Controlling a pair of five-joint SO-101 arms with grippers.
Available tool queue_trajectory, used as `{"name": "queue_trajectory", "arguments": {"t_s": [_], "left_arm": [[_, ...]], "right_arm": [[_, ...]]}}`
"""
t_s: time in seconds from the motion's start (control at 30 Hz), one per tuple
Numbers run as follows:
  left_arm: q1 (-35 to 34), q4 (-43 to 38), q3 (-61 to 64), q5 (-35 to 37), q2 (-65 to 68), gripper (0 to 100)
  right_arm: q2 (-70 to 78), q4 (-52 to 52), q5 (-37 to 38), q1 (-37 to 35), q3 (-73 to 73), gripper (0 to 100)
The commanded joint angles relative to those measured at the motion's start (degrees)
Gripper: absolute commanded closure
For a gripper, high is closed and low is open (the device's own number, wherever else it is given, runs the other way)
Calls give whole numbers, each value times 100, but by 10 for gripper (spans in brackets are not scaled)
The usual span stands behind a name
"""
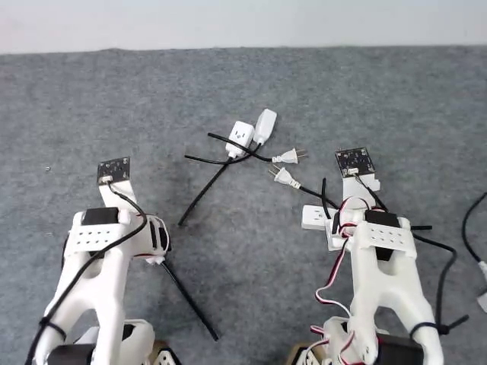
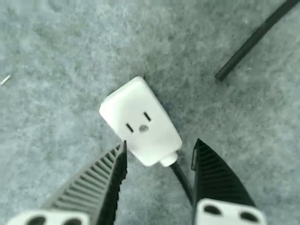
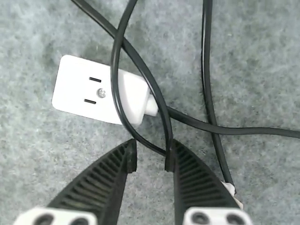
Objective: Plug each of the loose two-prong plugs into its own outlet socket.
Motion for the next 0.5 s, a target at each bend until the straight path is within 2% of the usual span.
{"name": "queue_trajectory", "arguments": {"t_s": [0.0, 0.1, 0.3, 0.47], "left_arm": [[264, -343, -92, 97, 114, 780], [343, -396, -101, 413, 220, 779], [308, -448, -84, 457, 510, 780], [-352, -440, -92, 457, 589, 781]], "right_arm": [[-136, -101, 53, -57, -26, 890], [-136, -101, 53, -57, -18, 890], [-136, -101, 62, -57, -18, 890], [-136, -101, 62, -57, -18, 890]]}}
